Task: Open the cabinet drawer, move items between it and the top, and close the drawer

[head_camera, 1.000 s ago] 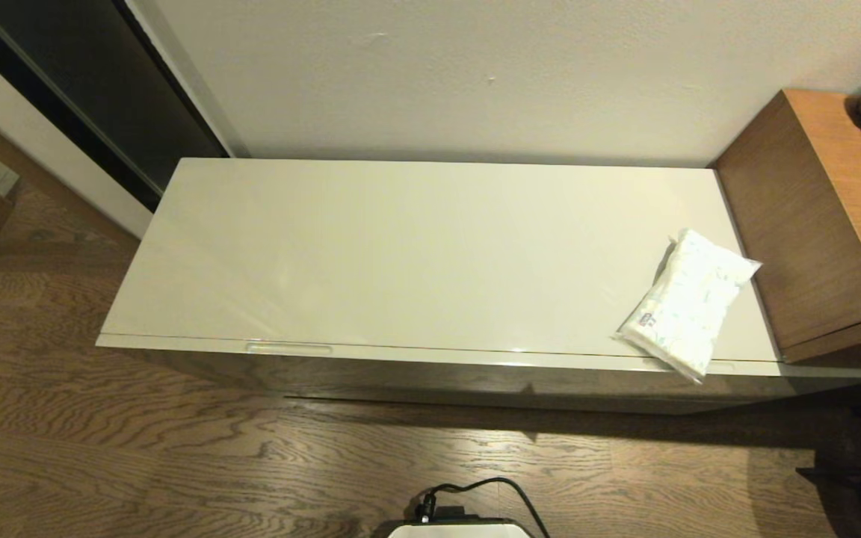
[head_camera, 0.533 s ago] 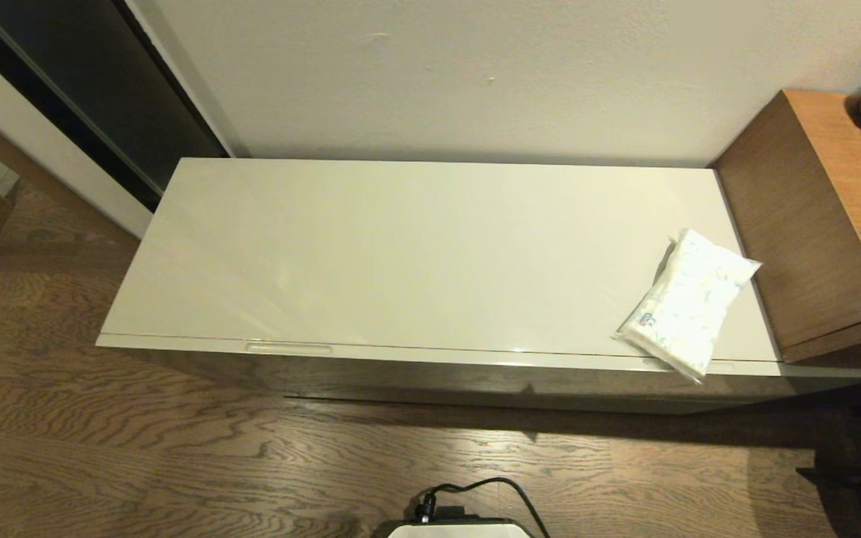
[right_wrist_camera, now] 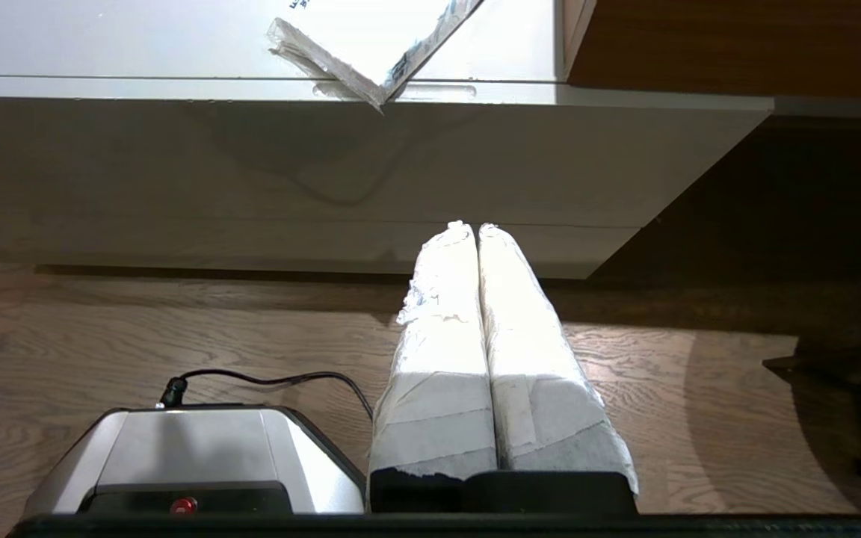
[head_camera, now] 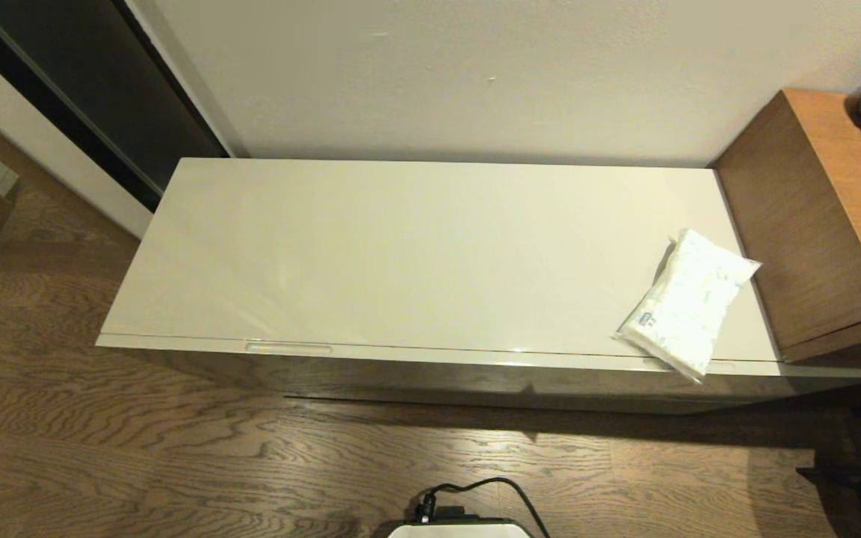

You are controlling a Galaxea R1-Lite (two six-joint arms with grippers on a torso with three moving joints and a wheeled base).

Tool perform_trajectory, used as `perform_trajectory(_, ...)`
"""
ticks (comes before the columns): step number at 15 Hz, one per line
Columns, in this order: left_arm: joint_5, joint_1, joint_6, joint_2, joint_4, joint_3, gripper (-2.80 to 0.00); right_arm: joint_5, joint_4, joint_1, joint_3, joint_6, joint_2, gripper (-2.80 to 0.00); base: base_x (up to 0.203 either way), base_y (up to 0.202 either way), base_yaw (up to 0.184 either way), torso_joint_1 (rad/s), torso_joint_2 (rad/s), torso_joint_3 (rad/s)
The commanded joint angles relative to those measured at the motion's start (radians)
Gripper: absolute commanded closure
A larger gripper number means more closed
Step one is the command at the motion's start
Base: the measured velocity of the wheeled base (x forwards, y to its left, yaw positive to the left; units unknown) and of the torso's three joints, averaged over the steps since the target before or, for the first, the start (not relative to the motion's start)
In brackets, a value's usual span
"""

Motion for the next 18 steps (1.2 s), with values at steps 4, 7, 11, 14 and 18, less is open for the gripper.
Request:
perform_trajectory(4, 0.000, 0.000, -0.003, 0.002, 0.000, 0.000, 0.00, 0.000, 0.002, 0.000, 0.000, 0.004, 0.001, 0.00, 0.000, 0.000, 0.000, 0.000, 0.00, 0.000)
perform_trajectory(7, 0.000, 0.000, -0.003, 0.002, 0.000, 0.000, 0.00, 0.000, 0.001, 0.000, 0.000, 0.005, 0.001, 0.00, 0.000, 0.000, 0.000, 0.000, 0.00, 0.000)
perform_trajectory(11, 0.000, 0.000, -0.003, 0.002, 0.000, 0.000, 0.00, 0.000, 0.001, 0.000, 0.000, 0.005, 0.001, 0.00, 0.000, 0.000, 0.000, 0.000, 0.00, 0.000)
perform_trajectory(14, 0.000, 0.000, -0.003, 0.002, 0.000, 0.000, 0.00, 0.000, 0.001, 0.000, 0.000, 0.004, 0.001, 0.00, 0.000, 0.000, 0.000, 0.000, 0.00, 0.000)
perform_trajectory(18, 0.000, 0.000, -0.002, 0.002, 0.000, 0.000, 0.00, -0.001, 0.001, 0.000, 0.000, 0.011, 0.001, 0.00, 0.000, 0.000, 0.000, 0.000, 0.00, 0.000)
